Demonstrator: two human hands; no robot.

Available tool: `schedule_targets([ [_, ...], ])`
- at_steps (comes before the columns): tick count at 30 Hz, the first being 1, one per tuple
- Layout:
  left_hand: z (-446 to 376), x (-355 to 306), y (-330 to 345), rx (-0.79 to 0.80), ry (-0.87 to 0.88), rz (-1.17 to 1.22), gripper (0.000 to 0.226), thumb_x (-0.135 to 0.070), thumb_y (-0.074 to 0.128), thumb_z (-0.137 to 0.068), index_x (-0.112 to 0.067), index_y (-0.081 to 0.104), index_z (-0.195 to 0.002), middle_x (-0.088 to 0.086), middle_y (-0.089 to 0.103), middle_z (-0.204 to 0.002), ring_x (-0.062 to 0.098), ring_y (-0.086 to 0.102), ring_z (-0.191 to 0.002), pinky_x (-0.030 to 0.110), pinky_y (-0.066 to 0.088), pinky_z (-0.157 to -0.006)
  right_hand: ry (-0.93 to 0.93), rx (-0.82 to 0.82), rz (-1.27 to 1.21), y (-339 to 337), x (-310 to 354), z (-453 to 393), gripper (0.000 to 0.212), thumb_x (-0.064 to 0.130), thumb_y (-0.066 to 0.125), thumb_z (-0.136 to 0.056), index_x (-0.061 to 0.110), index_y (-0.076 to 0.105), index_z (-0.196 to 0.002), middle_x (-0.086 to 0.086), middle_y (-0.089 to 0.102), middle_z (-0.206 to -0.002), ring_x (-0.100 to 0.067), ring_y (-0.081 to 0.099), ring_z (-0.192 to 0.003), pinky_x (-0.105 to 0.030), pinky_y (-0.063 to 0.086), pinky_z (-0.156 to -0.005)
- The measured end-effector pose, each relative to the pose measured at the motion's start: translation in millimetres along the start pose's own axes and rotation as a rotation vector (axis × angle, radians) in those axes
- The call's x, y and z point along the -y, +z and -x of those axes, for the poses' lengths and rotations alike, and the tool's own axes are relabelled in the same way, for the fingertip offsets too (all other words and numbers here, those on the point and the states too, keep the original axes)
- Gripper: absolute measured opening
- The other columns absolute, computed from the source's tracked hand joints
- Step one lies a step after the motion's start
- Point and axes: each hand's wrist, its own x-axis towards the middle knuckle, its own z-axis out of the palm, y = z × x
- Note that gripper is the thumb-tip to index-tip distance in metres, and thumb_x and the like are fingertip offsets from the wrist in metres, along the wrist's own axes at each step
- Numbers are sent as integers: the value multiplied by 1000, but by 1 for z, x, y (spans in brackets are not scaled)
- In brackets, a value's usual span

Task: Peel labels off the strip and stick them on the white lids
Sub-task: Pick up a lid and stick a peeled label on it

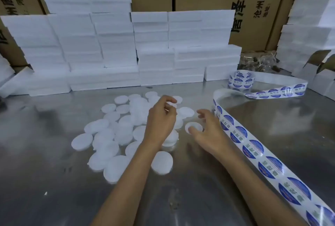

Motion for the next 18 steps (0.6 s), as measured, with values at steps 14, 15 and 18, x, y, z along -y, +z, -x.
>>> schedule_targets([
  [14,9,10,-6,213,20,89,42,-4,61,-89,-31,62,-121,-19,64,-121,-7,55,-108,8,44,-85,194,194,-679,-7,5,4,47,49,77,-76,26,68,-117,4,73,-109,-16,69,-103,-34,54,-89],
  [15,10,9,-5,302,34,91,46,-7,64,-89,-34,60,-126,-22,60,-128,-8,52,-115,12,44,-91,204,273,-802,-8,6,6,49,47,75,-77,21,69,-118,-3,73,-112,-23,67,-108,-39,52,-94],
  [18,15,4,0,379,64,132,31,-18,69,-91,-37,66,-115,-22,66,-116,-2,60,-107,16,49,-91,203,376,-931,-11,13,12,44,44,67,-87,12,69,-118,-15,71,-116,-26,65,-112,-34,47,-95],
])
